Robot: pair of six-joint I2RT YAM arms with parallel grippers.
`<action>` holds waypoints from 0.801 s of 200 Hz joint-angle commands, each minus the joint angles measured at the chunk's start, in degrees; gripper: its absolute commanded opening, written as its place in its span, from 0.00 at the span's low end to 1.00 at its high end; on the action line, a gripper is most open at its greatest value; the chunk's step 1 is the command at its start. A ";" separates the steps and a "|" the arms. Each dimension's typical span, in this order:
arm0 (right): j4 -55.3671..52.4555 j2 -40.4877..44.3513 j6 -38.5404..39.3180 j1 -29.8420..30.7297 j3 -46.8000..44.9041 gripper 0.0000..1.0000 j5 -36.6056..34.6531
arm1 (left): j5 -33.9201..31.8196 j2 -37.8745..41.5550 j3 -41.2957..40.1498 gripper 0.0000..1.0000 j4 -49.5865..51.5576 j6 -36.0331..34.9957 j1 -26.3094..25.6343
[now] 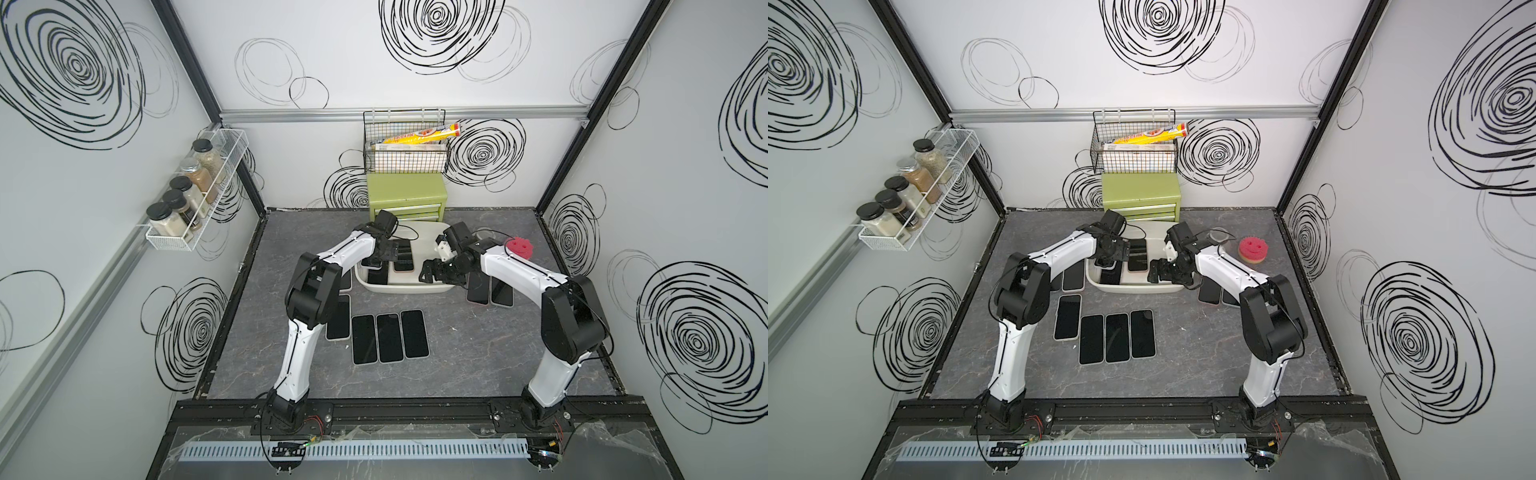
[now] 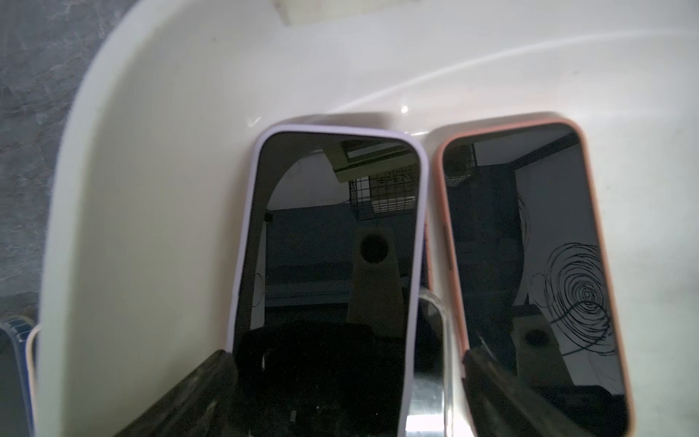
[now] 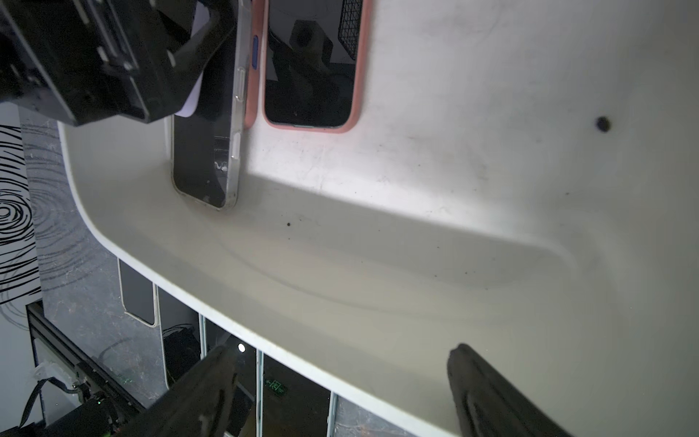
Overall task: Take the phone out of the storage box
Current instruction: Adjust the phone in the storage box.
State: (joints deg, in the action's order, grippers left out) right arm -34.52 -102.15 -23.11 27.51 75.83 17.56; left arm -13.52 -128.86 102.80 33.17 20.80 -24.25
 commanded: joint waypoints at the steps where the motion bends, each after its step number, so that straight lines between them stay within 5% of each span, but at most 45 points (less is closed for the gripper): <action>1: -1.24 1.69 0.31 0.09 -1.24 0.92 0.46 | -3.59 -2.39 -2.63 0.99 4.18 2.38 1.57; 101: -0.99 0.42 0.00 0.10 -0.01 0.90 0.37 | 9.36 1.44 -5.85 0.97 -0.41 4.45 -7.20; 160: -0.90 0.02 0.09 0.17 -0.42 0.88 0.67 | 10.88 5.29 -5.94 0.96 -1.26 7.90 -12.64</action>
State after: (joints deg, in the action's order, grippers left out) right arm -34.04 -102.02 -23.11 27.51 75.02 17.69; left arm -9.61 -125.32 98.24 31.11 25.78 -34.52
